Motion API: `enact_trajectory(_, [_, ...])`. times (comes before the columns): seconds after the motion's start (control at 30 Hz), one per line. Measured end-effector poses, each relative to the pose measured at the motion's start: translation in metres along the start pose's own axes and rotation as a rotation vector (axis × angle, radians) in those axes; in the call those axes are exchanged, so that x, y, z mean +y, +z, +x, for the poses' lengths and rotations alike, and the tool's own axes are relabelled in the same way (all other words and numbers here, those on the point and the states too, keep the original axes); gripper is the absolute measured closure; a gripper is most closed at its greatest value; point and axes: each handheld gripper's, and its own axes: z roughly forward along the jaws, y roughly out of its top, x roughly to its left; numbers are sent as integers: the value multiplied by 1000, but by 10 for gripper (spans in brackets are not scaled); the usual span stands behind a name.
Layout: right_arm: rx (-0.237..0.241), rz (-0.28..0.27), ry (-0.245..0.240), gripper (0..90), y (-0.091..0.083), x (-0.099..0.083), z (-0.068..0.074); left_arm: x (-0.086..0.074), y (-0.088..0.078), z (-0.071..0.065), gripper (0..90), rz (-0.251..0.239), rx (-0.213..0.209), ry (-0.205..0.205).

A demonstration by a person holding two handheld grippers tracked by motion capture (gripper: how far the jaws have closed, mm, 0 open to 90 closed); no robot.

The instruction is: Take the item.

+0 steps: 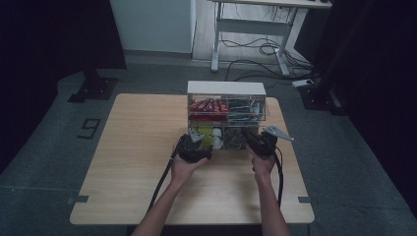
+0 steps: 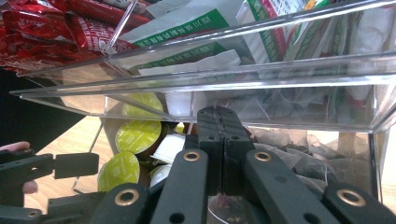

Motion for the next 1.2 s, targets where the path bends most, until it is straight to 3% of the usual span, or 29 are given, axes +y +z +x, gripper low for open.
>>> enact_trajectory(0.37, [-1,0,1,887,0,0,-2,5,11,-9,289,12,13,24])
enact_trajectory(0.8, [-4,-1,4,887,0,-1,-3,6,14,-10,300,9,23,21])
enact_trajectory(1.2, [-7,0,5,884,1,-2,-3,5,14,-10,374,2,19,17])
